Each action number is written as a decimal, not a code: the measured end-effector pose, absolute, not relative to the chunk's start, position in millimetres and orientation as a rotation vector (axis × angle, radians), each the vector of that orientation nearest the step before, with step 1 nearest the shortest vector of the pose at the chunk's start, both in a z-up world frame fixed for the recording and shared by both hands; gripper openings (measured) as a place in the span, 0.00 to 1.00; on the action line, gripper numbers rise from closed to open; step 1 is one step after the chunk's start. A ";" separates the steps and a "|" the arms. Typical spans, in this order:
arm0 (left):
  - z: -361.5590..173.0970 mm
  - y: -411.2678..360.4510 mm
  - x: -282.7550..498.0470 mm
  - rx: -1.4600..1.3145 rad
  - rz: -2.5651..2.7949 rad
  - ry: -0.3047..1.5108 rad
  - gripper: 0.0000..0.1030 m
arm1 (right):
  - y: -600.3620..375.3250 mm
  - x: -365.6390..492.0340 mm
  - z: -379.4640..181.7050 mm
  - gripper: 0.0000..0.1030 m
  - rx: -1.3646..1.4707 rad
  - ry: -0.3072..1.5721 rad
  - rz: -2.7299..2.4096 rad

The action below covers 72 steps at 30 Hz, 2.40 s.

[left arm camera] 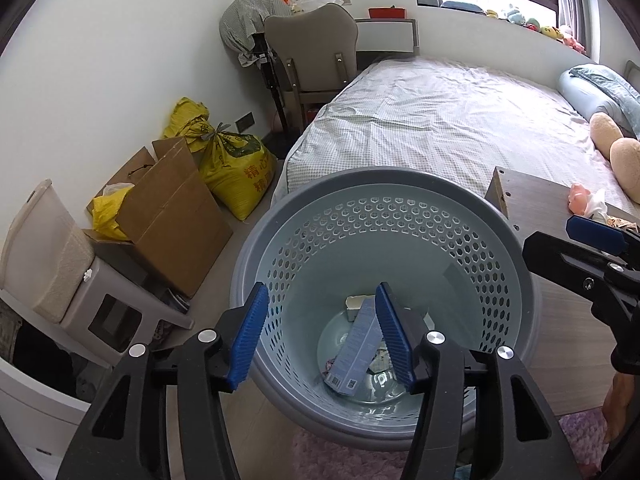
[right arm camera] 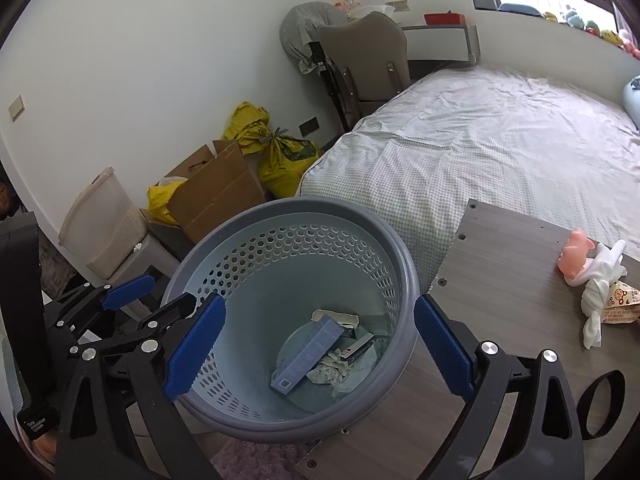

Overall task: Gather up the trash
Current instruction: 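Move both tools back over the table toward the black elastic band, then grasp the black elastic band with the right gripper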

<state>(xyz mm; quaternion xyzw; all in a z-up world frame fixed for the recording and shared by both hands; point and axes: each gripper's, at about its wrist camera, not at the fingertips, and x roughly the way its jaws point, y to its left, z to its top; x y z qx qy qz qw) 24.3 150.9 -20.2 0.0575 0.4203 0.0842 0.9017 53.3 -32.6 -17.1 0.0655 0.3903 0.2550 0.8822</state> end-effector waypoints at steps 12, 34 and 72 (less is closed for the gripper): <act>-18.6 128.5 25.4 0.127 0.118 0.857 0.53 | -67.6 39.1 -16.8 0.91 0.170 0.812 0.449; -19.0 7.3 37.3 0.183 -0.155 0.845 0.54 | -203.3 -5.2 -32.3 0.91 0.291 0.829 0.124; -38.8 -26.5 52.8 0.195 -0.205 0.896 0.58 | -226.1 16.0 -75.5 0.83 0.213 0.932 -0.038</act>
